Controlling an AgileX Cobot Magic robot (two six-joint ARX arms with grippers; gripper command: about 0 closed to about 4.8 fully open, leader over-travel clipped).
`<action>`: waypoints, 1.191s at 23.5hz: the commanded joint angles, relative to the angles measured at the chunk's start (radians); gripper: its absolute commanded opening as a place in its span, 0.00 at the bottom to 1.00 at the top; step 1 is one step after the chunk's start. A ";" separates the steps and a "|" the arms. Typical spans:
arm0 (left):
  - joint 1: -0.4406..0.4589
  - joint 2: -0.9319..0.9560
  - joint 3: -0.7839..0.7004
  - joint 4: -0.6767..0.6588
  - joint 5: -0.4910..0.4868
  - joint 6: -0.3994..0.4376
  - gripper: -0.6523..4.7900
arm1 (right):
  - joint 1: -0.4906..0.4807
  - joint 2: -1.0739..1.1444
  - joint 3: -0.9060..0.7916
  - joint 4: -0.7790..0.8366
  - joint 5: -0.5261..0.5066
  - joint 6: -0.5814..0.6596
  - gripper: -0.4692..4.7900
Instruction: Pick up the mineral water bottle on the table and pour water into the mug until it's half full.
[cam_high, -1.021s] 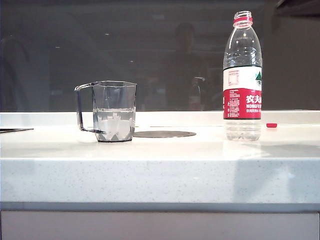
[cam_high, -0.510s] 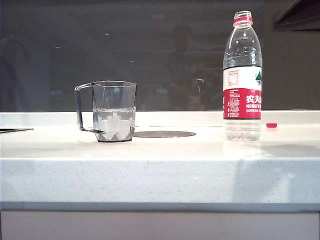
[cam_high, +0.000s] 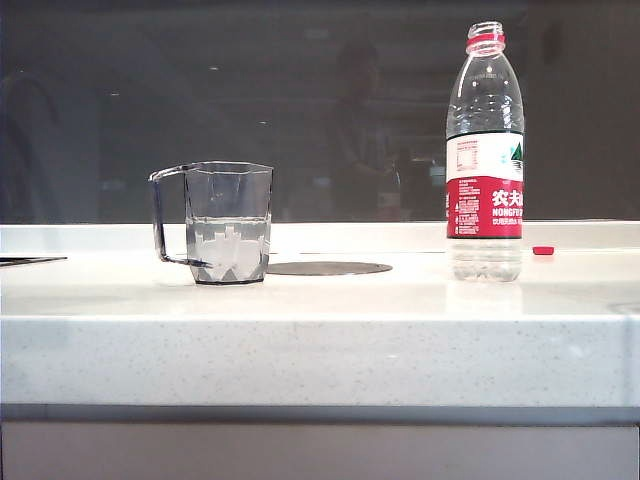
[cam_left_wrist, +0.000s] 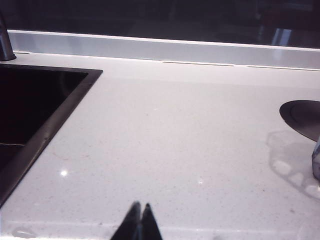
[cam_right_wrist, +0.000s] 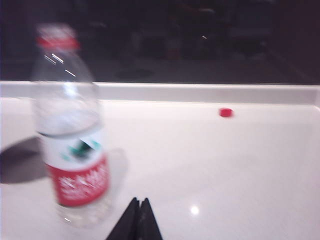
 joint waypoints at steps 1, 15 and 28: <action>0.002 0.000 0.003 0.013 0.000 0.002 0.11 | -0.162 -0.053 -0.098 0.108 -0.266 0.002 0.09; 0.002 0.000 0.003 0.013 0.000 0.002 0.11 | -0.358 -0.051 -0.137 0.092 -0.243 0.004 0.09; 0.002 0.000 0.003 0.013 0.000 0.002 0.11 | -0.335 -0.051 -0.136 0.097 -0.191 0.000 0.09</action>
